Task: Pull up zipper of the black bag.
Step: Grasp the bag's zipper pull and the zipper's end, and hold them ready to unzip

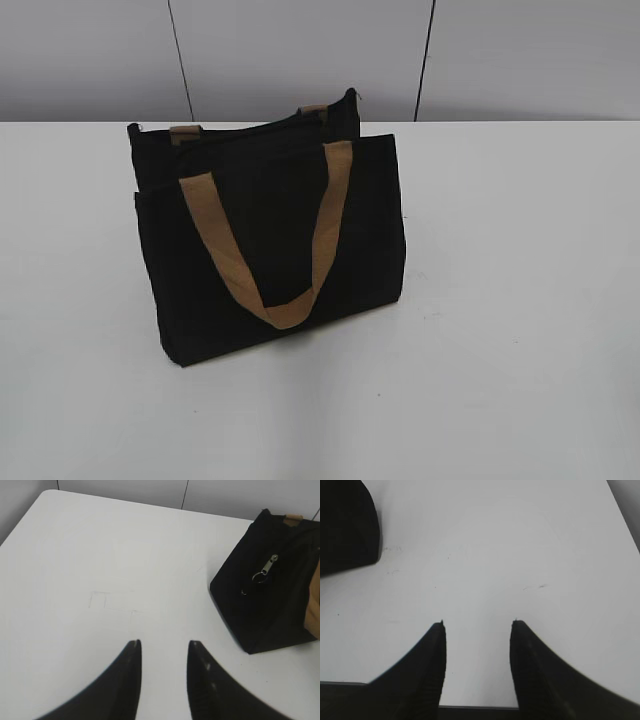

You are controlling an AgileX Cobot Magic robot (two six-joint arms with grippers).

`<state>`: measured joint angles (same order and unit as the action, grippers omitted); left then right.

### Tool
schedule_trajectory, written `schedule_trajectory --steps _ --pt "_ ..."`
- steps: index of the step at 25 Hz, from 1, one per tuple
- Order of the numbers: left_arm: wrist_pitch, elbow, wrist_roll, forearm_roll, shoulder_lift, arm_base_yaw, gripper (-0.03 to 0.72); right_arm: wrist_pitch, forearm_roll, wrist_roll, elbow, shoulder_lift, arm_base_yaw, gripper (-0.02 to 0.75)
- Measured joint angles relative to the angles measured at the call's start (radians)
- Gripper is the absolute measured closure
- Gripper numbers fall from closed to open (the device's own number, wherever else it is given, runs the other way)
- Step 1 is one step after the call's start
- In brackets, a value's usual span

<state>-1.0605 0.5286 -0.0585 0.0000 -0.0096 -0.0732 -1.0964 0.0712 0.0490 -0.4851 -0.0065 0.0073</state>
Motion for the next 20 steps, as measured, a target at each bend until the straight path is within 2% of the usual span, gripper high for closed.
schedule_trajectory --steps 20 --pt "0.000 0.000 0.000 0.000 0.000 0.000 0.452 0.000 0.000 0.000 0.000 0.000 0.000 0.403"
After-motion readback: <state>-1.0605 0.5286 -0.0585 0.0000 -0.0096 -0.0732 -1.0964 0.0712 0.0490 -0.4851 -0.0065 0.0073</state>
